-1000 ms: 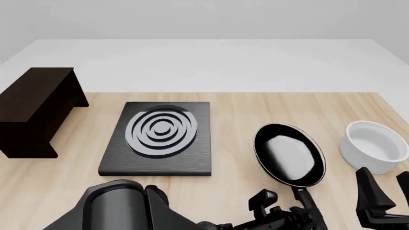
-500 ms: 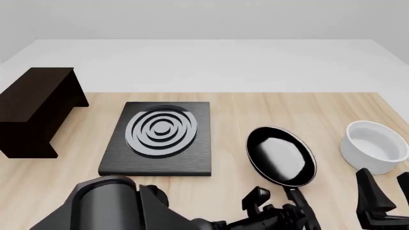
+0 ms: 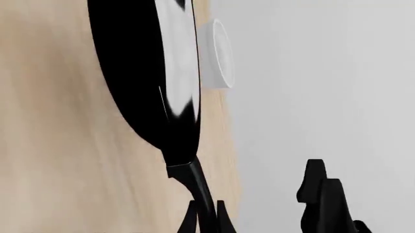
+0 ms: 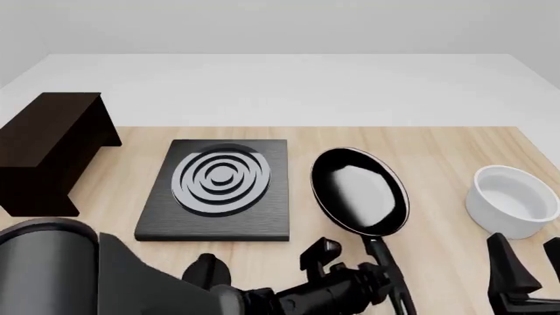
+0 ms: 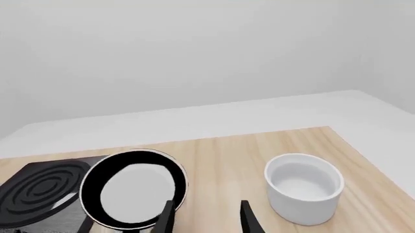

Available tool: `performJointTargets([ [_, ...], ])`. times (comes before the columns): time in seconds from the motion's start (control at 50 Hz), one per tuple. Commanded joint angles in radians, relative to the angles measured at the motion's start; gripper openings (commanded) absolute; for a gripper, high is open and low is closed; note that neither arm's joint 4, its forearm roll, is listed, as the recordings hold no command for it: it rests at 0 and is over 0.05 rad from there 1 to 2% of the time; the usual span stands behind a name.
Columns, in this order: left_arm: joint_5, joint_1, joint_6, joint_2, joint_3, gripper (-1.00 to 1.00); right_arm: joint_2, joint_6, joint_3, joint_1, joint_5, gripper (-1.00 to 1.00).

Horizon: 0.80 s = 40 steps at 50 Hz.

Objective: Put the frying pan on top of the cabinet.

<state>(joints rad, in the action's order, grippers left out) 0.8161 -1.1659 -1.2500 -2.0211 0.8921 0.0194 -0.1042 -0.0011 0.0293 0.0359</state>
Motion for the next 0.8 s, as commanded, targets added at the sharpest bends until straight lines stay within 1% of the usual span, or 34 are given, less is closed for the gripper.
performJointTargets([
  [0.02, -0.029, 0.041, 0.091, 0.177, -0.059, -1.00, -0.008, 0.008, 0.001, -0.003, -0.008, 1.00],
  [0.04, -0.029, 0.052, 0.115, 0.210, -0.075, -1.00, -0.009, 0.010, 0.001, -0.003, -0.009, 1.00],
  [0.08, -0.027, 0.048, 0.109, 0.223, -0.089, -1.00, -0.009, 0.009, 0.001, -0.002, -0.009, 1.00],
  [0.12, -0.036, 0.070, 0.131, 0.263, -0.111, -1.00, -0.009, 0.009, 0.001, -0.002, -0.010, 1.00],
  [0.16, -0.042, 0.080, 0.133, 0.268, -0.116, -1.00, -0.010, 0.011, 0.001, -0.003, -0.011, 1.00],
  [0.2, -0.058, 0.102, 0.163, 0.308, -0.128, -1.00, -0.010, 0.015, 0.001, -0.006, -0.010, 1.00],
  [0.28, -0.091, 0.140, 0.187, 0.359, -0.143, -1.00, -0.008, 0.016, 0.000, -0.005, -0.009, 1.00],
  [0.3, -0.118, 0.163, 0.235, 0.393, -0.145, -1.00, -0.006, 0.020, 0.000, -0.008, -0.007, 1.00],
  [0.32, -0.138, 0.182, 0.264, 0.408, -0.144, -1.00, -0.004, 0.021, -0.001, -0.009, -0.006, 1.00],
  [0.46, -0.173, 0.236, 0.287, 0.499, -0.177, -1.00, 0.026, 0.027, -0.011, -0.015, 0.010, 1.00],
  [0.48, -0.190, 0.260, 0.300, 0.534, -0.187, -1.00, 0.033, 0.032, -0.011, -0.018, 0.017, 1.00],
  [0.5, -0.191, 0.260, 0.300, 0.535, -0.187, -1.00, 0.034, 0.032, -0.011, -0.018, 0.018, 1.00],
  [0.52, -0.213, 0.299, 0.313, 0.566, -0.193, -1.00, 0.037, 0.030, -0.005, -0.016, 0.027, 1.00],
  [0.56, -0.224, 0.310, 0.324, 0.579, -0.193, -1.00, 0.038, 0.030, -0.004, -0.015, 0.029, 1.00],
  [0.58, -0.233, 0.335, 0.331, 0.600, -0.198, -1.00, 0.039, 0.032, -0.002, -0.015, 0.032, 1.00],
  [0.64, -0.251, 0.365, 0.329, 0.628, -0.203, -1.00, 0.047, 0.035, 0.000, -0.016, 0.040, 1.00],
  [0.66, -0.257, 0.381, 0.339, 0.644, -0.205, -1.00, 0.048, 0.036, 0.001, -0.016, 0.042, 1.00],
  [0.68, -0.270, 0.389, 0.348, 0.657, -0.202, -1.00, 0.040, 0.038, 0.001, -0.017, 0.034, 1.00],
  [0.74, -0.268, 0.438, 0.336, 0.696, -0.215, -1.00, 0.011, 0.040, 0.001, -0.017, 0.005, 1.00],
  [0.76, -0.268, 0.438, 0.336, 0.696, -0.215, -1.00, 0.010, 0.040, 0.001, -0.017, 0.004, 1.00],
  [0.8, -0.279, 0.471, 0.349, 0.722, -0.216, -1.00, 0.006, 0.042, 0.001, -0.017, -0.001, 1.00],
])
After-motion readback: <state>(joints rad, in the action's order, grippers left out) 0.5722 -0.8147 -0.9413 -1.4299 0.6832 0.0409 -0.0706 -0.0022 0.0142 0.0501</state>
